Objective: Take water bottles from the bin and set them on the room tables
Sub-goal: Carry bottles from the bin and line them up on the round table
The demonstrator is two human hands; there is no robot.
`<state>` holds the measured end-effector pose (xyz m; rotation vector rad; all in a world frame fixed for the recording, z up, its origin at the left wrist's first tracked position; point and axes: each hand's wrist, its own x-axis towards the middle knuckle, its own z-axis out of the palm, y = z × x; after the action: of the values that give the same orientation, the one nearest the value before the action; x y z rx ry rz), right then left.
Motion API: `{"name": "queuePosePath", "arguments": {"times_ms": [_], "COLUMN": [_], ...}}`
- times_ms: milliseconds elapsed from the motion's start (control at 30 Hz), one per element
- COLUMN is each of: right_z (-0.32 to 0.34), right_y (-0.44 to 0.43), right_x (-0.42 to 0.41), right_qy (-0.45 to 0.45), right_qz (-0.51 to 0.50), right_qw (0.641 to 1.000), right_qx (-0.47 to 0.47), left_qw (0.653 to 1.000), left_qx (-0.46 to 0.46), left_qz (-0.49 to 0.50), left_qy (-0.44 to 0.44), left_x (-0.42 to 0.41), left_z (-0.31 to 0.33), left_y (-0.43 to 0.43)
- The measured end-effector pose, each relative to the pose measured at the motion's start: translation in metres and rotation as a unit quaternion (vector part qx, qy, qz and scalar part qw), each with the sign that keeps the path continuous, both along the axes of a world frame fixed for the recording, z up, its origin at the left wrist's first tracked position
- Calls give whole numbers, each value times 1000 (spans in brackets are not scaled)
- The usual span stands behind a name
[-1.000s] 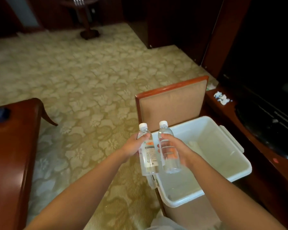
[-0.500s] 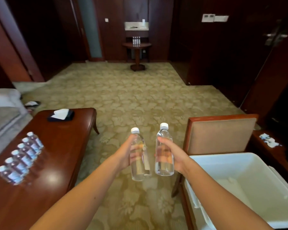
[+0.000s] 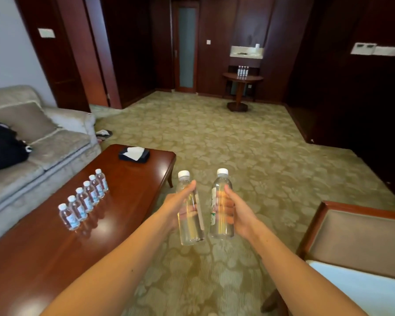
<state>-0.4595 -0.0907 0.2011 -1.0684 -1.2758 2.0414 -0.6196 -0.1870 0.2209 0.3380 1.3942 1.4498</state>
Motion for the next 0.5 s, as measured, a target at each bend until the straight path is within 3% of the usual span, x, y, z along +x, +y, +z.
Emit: {"name": "queuePosePath", "arguments": {"times_ms": [300, 500], "right_z": [2, 24], "right_y": [139, 247], "right_x": [-68, -90], "right_qy": [65, 76], "right_qz": [0, 58], "right_qw": [996, 995], "right_qx": [-53, -22], "left_qw": [998, 998], "left_qx": [38, 18], "left_qz": [32, 19], "left_qy": [24, 61], "left_x": [-57, -82], "left_z": [11, 23], "left_y": [121, 224]}}
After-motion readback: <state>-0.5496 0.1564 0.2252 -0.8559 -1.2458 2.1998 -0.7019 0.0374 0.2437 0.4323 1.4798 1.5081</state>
